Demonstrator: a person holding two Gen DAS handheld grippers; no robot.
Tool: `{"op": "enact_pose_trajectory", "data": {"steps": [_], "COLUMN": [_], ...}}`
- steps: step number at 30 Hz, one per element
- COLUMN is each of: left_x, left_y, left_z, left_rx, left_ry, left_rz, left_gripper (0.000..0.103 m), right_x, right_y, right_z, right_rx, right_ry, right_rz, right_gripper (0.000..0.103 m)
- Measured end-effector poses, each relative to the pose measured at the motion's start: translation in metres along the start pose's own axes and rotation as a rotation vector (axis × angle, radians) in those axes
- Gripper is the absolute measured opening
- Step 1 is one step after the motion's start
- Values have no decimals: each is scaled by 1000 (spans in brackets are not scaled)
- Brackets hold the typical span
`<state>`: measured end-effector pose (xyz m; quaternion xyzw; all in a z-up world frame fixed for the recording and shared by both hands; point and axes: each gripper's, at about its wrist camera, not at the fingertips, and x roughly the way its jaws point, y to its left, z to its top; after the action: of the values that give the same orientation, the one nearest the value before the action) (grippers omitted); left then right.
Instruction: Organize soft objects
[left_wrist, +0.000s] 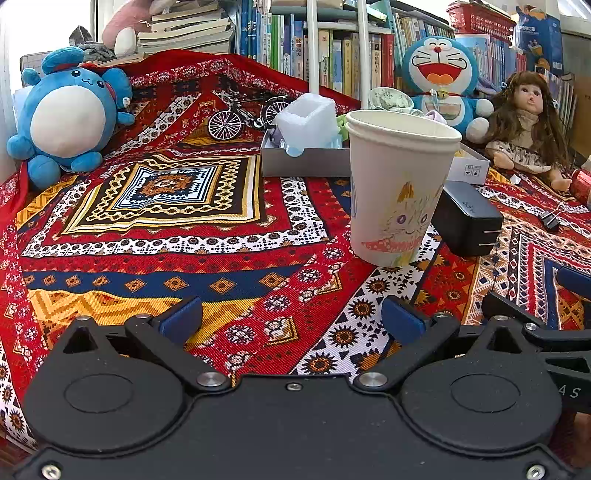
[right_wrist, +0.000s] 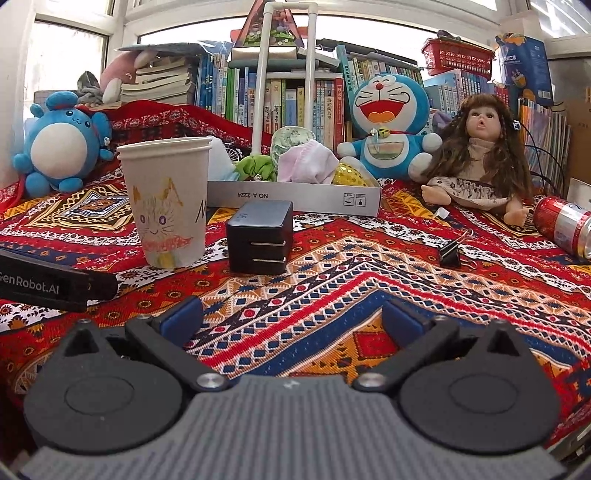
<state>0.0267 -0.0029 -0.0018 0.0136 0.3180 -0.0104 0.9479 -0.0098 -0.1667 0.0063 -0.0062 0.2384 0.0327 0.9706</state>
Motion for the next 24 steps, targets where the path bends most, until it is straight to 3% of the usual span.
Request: {"op": "enact_pose_trajectory", "data": {"steps": [24], "left_x": [0], "left_y": [0], "left_z": [1], "left_rx": [0], "left_ry": [6], "left_rz": [2], "left_gripper": [103], "right_x": [2], "right_y": [1], "right_z": [2], "right_rx": [-1], "right_ry": [16], "right_rz": [-3], "right_gripper": [103]}}
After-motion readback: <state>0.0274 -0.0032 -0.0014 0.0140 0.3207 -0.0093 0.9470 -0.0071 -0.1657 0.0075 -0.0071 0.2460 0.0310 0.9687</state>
